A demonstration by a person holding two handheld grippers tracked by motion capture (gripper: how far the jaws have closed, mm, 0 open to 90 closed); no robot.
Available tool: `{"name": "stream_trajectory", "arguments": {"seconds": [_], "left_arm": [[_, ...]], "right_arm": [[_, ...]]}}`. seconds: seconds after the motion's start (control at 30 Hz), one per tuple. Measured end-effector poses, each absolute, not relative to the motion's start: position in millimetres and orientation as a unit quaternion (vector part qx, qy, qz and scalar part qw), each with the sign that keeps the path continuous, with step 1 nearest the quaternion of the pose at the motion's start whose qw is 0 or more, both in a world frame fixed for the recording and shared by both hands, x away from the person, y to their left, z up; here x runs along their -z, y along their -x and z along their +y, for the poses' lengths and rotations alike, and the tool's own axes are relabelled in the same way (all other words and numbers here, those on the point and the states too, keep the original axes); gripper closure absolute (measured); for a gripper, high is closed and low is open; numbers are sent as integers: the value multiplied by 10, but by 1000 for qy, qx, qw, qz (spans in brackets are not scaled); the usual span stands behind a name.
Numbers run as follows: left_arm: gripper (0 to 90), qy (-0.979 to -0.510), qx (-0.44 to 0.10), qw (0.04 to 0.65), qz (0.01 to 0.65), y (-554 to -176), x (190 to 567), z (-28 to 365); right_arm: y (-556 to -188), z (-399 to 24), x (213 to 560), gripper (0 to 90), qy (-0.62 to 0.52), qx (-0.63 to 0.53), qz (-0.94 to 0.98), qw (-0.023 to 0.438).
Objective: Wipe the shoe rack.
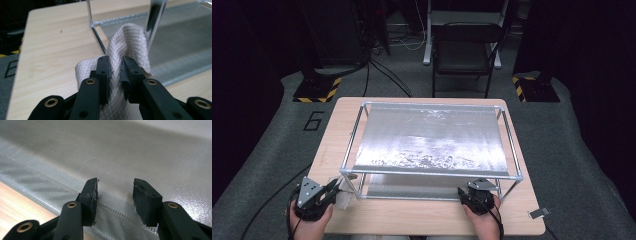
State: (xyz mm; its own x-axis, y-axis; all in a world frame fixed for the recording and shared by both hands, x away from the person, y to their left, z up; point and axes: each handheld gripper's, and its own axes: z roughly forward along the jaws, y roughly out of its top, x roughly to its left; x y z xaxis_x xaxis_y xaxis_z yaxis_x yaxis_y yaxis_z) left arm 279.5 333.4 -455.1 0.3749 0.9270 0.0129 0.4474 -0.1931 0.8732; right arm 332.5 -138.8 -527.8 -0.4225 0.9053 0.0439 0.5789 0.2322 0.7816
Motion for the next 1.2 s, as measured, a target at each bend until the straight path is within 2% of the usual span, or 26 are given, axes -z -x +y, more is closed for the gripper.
{"name": "stream_trajectory", "arguments": {"seconds": [0.23,0.6,0.8,1.2], "left_arm": [[762,-727,-264,409,485,-2821,4765,3279],[761,-712,-289,443,461,-2705,4314,3342],[760,-709,-293,454,454,-2676,4191,3354],[760,-719,-261,436,474,-2750,4557,3326]], "right_arm": [[-3325,-1388,5277,546,-492,-377,754,216],[-3324,-1386,5278,546,-492,-377,754,217],[-3324,-1387,5277,546,-492,-377,754,217],[-3325,-1386,5278,547,-492,-376,754,218]]}}
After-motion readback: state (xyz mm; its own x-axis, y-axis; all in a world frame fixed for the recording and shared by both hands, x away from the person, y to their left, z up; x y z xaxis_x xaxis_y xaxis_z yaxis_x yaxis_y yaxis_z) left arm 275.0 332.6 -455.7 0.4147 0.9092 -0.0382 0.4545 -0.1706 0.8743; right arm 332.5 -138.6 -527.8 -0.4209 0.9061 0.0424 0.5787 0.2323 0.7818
